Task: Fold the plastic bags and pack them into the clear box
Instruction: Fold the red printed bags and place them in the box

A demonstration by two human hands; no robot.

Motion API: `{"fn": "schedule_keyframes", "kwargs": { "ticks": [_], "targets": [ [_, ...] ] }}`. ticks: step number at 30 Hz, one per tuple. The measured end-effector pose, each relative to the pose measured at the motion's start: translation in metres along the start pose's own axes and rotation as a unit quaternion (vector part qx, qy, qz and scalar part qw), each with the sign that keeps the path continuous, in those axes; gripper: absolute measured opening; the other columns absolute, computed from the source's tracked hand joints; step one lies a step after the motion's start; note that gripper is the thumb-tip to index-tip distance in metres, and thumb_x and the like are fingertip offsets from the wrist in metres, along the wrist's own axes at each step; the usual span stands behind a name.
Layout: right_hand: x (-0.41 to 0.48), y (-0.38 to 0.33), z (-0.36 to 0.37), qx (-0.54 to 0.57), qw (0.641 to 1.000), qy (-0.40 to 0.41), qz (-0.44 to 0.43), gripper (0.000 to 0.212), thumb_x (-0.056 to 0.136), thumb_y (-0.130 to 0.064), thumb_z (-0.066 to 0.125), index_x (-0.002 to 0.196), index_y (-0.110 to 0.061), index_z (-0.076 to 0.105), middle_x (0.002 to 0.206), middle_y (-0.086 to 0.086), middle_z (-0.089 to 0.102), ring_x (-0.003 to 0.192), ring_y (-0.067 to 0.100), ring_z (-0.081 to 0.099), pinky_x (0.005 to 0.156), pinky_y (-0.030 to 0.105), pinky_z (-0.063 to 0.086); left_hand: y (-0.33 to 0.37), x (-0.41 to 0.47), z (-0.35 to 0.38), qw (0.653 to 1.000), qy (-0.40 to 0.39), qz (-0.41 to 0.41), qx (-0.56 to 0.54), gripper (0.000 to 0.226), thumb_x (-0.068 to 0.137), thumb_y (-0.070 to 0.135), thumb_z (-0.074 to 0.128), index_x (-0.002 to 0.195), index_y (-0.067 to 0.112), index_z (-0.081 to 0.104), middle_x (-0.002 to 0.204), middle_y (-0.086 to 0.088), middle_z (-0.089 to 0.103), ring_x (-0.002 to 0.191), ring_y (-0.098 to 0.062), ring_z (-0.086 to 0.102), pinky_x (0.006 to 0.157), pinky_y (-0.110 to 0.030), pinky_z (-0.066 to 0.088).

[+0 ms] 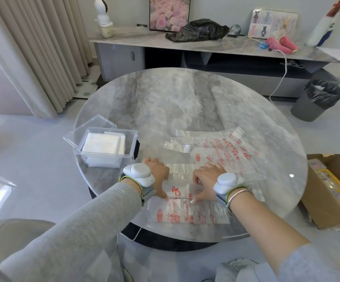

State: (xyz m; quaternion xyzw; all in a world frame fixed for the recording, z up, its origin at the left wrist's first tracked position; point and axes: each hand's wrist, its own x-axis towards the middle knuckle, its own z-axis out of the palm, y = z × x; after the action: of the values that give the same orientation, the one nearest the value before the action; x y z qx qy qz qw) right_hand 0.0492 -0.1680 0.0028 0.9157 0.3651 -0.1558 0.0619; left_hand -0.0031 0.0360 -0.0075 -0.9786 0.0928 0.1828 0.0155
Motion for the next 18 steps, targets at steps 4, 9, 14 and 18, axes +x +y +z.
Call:
{"fn": "schedule_keyframes", "kwargs": {
  "ticks": [4,9,14,18],
  "targets": [
    [-0.008,-0.006,0.000,-0.026,0.999,0.038,-0.013,0.045,0.072,-0.059,0.071,0.089,-0.027,0.044,0.107,-0.005,0.050,0.104,0.018,0.043,0.079,0.026,0.022,0.005,-0.013,0.003,0.999,0.045,0.006,0.005,0.051,0.078,0.055,0.068,0.114,0.023,0.054,0.112,0.004,0.054,0.109,-0.018,0.046,0.094,-0.030,0.033],
    [-0.018,-0.017,0.001,-0.020,0.998,0.060,-0.015,0.044,0.083,-0.046,0.065,0.113,-0.021,0.044,0.116,-0.003,0.055,0.108,0.020,0.049,0.088,0.030,0.028,0.019,-0.036,0.014,0.993,0.118,0.020,-0.007,0.046,0.084,0.040,0.063,0.120,0.018,0.043,0.110,0.002,0.056,0.100,-0.020,0.051,0.090,-0.030,0.036],
    [-0.028,-0.028,0.007,-0.080,0.990,0.111,-0.023,0.027,0.090,-0.035,0.057,0.112,-0.021,0.051,0.115,-0.003,0.053,0.110,0.020,0.047,0.090,0.030,0.032,0.028,-0.057,0.023,0.981,0.183,0.067,0.026,0.032,0.086,0.023,0.065,0.113,0.016,0.051,0.111,0.001,0.053,0.099,-0.020,0.050,0.086,-0.029,0.038],
    [-0.036,-0.039,0.010,-0.115,0.989,0.094,-0.002,0.032,0.056,-0.028,0.083,0.079,-0.022,0.062,0.079,-0.005,0.061,0.076,0.018,0.060,0.067,0.029,0.044,0.030,-0.065,0.023,0.981,0.171,0.086,0.035,0.036,0.058,0.019,0.084,0.086,0.021,0.061,0.082,0.006,0.059,0.070,-0.016,0.056,0.065,-0.027,0.048]
  ]
}}
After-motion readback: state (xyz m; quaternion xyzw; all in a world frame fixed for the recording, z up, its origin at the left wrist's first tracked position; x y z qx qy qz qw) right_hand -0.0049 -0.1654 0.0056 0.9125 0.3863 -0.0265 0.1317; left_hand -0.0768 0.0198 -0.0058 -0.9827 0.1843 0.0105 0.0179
